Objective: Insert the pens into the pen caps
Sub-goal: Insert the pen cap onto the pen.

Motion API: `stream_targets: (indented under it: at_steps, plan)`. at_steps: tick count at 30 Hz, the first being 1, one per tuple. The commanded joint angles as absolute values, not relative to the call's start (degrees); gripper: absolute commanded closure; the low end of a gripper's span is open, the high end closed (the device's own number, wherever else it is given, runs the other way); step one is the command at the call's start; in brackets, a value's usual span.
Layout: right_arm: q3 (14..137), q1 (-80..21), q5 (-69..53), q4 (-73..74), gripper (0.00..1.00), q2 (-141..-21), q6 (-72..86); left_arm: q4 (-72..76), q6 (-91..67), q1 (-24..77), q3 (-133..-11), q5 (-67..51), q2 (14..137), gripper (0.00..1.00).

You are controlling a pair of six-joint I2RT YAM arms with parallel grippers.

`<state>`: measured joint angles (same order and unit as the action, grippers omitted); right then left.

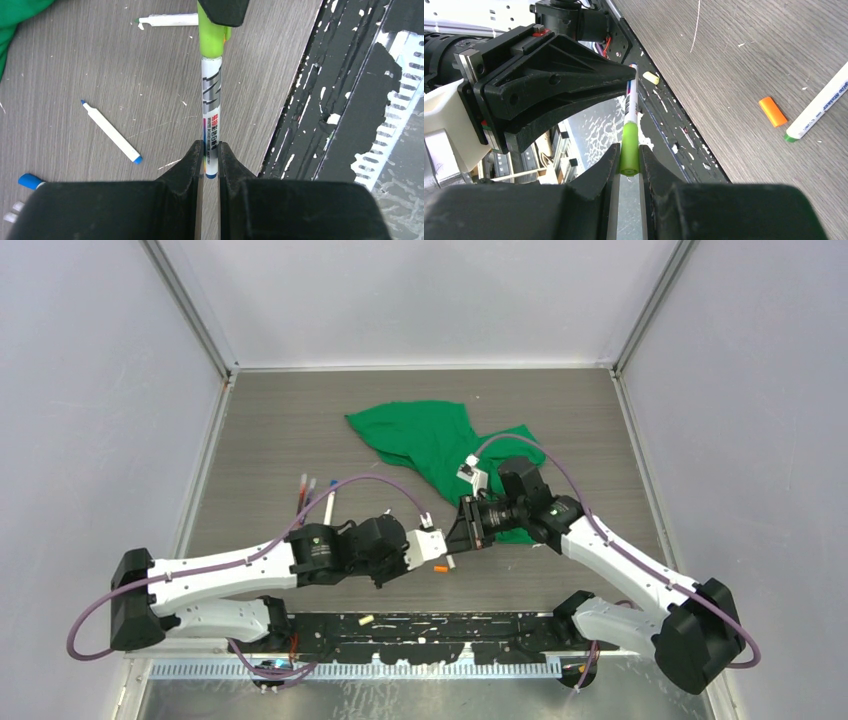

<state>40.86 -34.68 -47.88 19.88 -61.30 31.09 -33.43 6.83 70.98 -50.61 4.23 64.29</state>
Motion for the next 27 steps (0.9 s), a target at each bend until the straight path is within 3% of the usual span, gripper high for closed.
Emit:
stream_targets:
  at_steps: [1,16,21,22,24,26,27]
  plan:
    - [39.18,-37.2,-49.01,16.27,0.99,-62.03,33.24,-13.2,7.05,72.09,-53.67,5.37,63.53,1.0]
    - [35.52,-40.42,-47.49,9.58,0.99,-62.63,38.19,-3.0,7.25,75.49,-51.68,6.88,66.21,1.0]
    - [38.19,-40.4,-43.35,15.08,0.99,-61.52,34.63,-7.75,6.75,75.95,-52.17,5.53,66.3,1.0]
    - [39.68,-40.16,-41.6,17.71,0.99,-61.06,32.86,-10.44,6.28,75.94,-52.71,5.68,65.98,0.97]
    - [42.69,-39.18,-38.55,22.71,0.99,-59.8,29.75,-15.25,5.23,75.94,-52.69,6.18,64.52,0.66]
    - [45.95,-38.24,-36.95,26.61,0.99,-58.97,26.95,-18.08,3.59,75.94,-50.95,7.22,62.01,0.44]
    - [46.97,-37.9,-37.03,28.1,0.99,-58.96,25.9,-19.09,2.93,75.94,-50.04,7.74,60.66,0.38]
